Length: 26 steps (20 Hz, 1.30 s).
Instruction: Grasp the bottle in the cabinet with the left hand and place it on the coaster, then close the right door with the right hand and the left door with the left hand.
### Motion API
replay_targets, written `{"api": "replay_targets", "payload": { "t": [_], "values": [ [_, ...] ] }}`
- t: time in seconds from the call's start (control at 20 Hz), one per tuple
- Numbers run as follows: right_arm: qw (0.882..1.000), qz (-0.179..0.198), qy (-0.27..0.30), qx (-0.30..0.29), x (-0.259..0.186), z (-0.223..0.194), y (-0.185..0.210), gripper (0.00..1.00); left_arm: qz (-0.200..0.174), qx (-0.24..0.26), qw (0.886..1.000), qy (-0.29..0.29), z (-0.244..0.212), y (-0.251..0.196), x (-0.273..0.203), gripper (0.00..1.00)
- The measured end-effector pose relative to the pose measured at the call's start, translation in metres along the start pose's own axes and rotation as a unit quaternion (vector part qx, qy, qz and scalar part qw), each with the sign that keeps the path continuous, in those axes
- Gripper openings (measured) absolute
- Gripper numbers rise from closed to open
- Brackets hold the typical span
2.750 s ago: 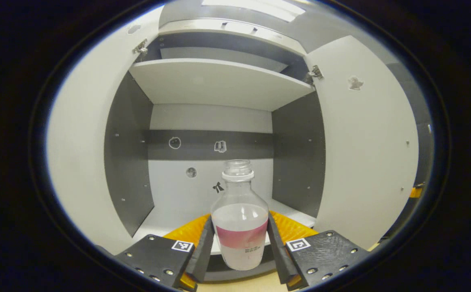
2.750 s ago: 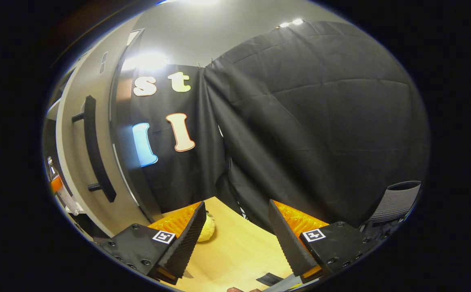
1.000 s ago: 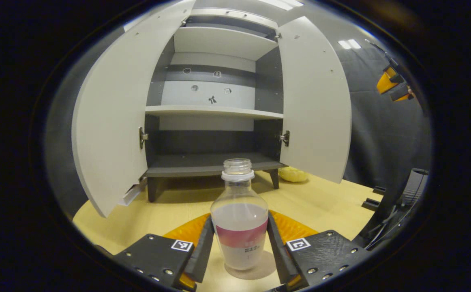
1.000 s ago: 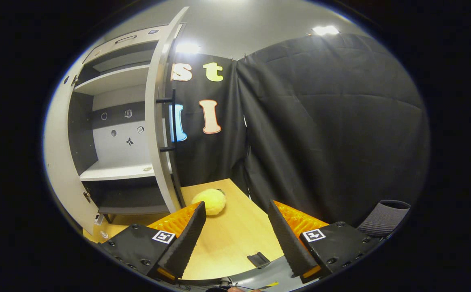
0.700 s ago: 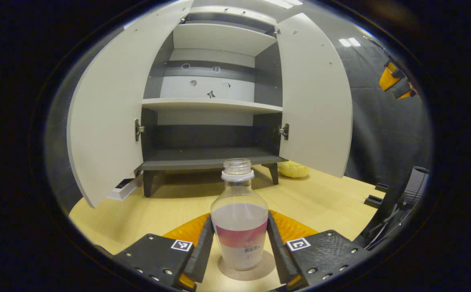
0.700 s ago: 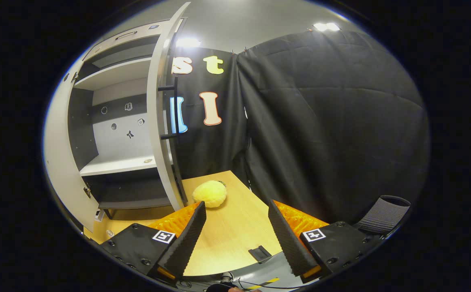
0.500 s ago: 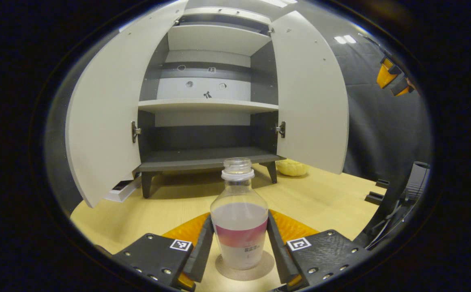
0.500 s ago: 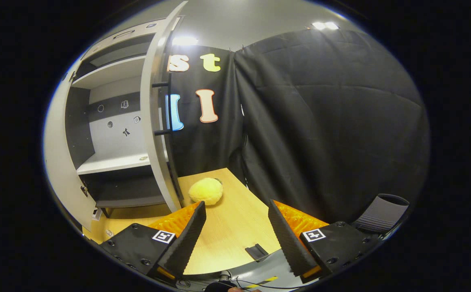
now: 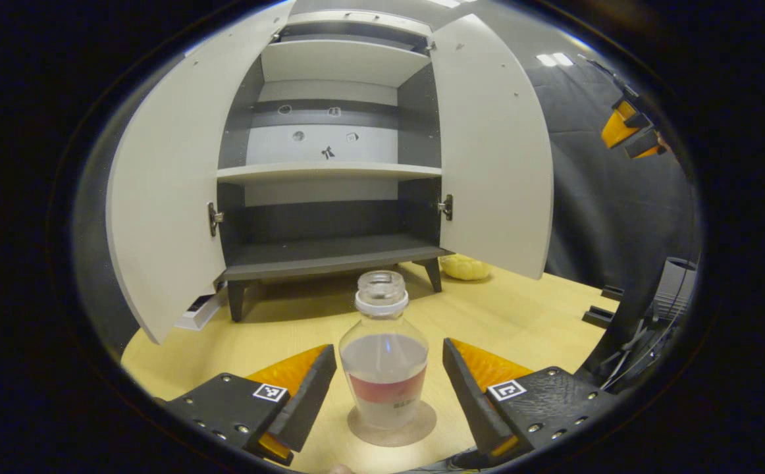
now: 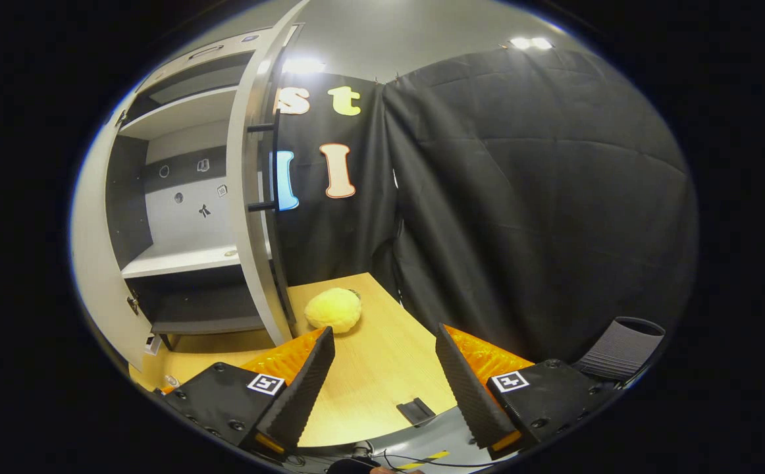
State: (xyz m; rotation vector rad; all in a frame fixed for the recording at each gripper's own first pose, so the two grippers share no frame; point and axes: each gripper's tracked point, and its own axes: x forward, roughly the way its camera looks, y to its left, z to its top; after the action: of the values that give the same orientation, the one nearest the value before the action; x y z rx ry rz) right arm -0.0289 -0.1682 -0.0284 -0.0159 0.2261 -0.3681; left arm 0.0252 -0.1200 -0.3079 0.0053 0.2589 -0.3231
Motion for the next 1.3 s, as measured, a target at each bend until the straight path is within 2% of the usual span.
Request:
{"api": "replay_targets", "payload": {
  "t": [0.05,0.3,0.35,0.4,0.55,0.6,0.65,0.7,0.75,0.9,1.05,1.1,1.25,1.3],
  "values": [
    [1.000,-0.001,0.000,0.003,0.001,0.000,0.000,0.98,0.000,0.000,1.000,-0.003,0.008,0.000,-0.005,0.94],
    [1.000,-0.001,-0.017,-0.002,0.004,0.012,0.002,0.98,-0.004,0.015,0.999,-0.030,0.071,0.002,-0.036,0.94],
    [1.000,0.000,-0.024,-0.005,0.006,0.016,0.003,0.98,0.004,0.017,0.999,-0.034,0.084,0.007,-0.042,0.94],
    [0.999,0.003,-0.031,-0.006,0.010,0.021,0.004,0.92,0.015,0.022,0.999,-0.036,0.097,0.013,-0.047,0.94],
    [0.999,0.006,-0.046,-0.003,0.023,0.035,0.008,0.98,0.063,0.034,0.996,-0.047,0.135,0.031,-0.063,0.94],
    [0.999,0.008,-0.049,-0.002,0.029,0.041,0.010,0.98,0.075,0.029,0.995,-0.052,0.151,0.034,-0.067,0.94],
    [0.999,0.009,-0.052,-0.001,0.033,0.047,0.011,0.92,0.086,0.019,0.995,-0.056,0.164,0.037,-0.070,0.94],
    [0.998,0.010,-0.061,0.000,0.036,0.055,0.010,0.92,0.096,0.007,0.994,-0.061,0.179,0.040,-0.073,0.94],
    [0.997,0.012,-0.072,0.001,0.038,0.066,0.010,0.98,0.107,-0.004,0.992,-0.066,0.193,0.043,-0.075,0.94],
    [0.995,0.024,-0.093,0.000,0.050,0.083,0.013,0.98,0.134,-0.029,0.988,-0.074,0.230,0.055,-0.075,0.94],
    [0.992,0.038,-0.116,0.012,0.059,0.107,0.014,0.98,0.172,-0.037,0.982,-0.074,0.255,0.074,-0.074,1.00],
    [0.991,0.042,-0.123,0.016,0.062,0.113,0.014,0.98,0.176,-0.045,0.980,-0.076,0.262,0.076,-0.074,0.94],
    [0.989,0.046,-0.137,0.025,0.072,0.137,0.006,0.98,0.193,-0.077,0.976,-0.060,0.267,0.087,-0.073,0.94],
    [0.988,0.051,-0.144,0.028,0.073,0.147,0.005,0.98,0.196,-0.084,0.975,-0.056,0.271,0.091,-0.073,1.00]
  ]
}}
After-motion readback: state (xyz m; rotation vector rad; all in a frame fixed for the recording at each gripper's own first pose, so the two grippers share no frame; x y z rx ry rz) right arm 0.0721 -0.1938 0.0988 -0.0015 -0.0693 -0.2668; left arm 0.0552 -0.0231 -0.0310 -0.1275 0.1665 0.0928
